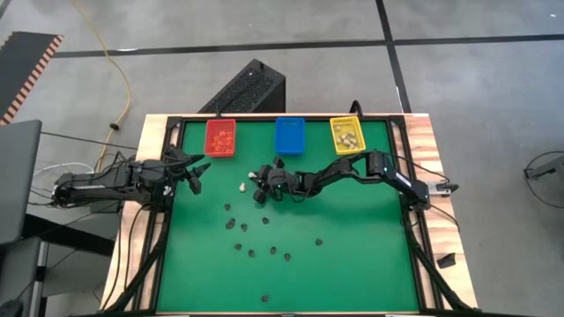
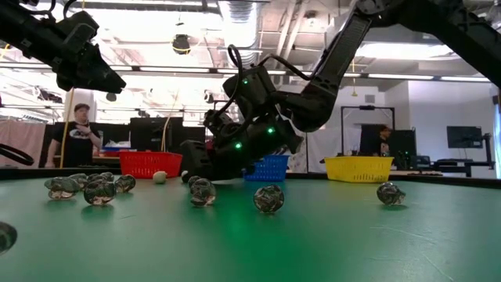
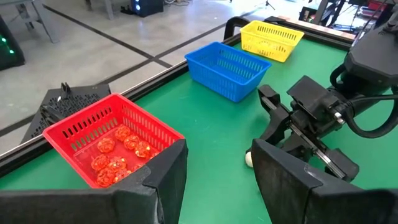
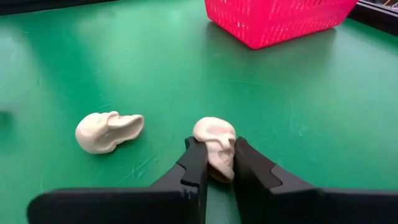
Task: Sort Halloween decoration
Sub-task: Put the white skull toy into the yellow bin
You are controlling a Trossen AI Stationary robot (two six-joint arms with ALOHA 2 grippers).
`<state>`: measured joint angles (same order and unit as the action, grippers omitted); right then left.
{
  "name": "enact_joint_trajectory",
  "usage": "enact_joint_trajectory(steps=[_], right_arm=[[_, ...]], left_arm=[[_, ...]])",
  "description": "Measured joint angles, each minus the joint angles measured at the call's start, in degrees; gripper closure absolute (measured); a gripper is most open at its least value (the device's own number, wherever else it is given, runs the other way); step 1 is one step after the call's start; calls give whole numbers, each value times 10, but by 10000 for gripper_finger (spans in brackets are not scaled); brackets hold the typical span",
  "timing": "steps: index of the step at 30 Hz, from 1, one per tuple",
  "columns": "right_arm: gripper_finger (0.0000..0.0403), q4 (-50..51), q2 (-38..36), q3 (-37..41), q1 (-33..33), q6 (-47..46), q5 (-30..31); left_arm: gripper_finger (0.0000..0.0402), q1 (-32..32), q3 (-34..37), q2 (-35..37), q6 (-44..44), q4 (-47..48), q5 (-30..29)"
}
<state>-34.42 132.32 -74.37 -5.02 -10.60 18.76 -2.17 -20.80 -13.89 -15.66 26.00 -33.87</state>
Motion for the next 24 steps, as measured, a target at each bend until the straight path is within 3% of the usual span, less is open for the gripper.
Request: enact_joint_trajectory(steps=[10,15,24], right_arm=[[323,49,-54,3,2,14,-6],[323,102,-132,10,3,74,-4],[323,310,-324,10,-1,166,76]], left_arm=[[233,0,0,0,0,0,0],[233,0,0,0,0,0,0],[233,0,0,0,-6,2,0]])
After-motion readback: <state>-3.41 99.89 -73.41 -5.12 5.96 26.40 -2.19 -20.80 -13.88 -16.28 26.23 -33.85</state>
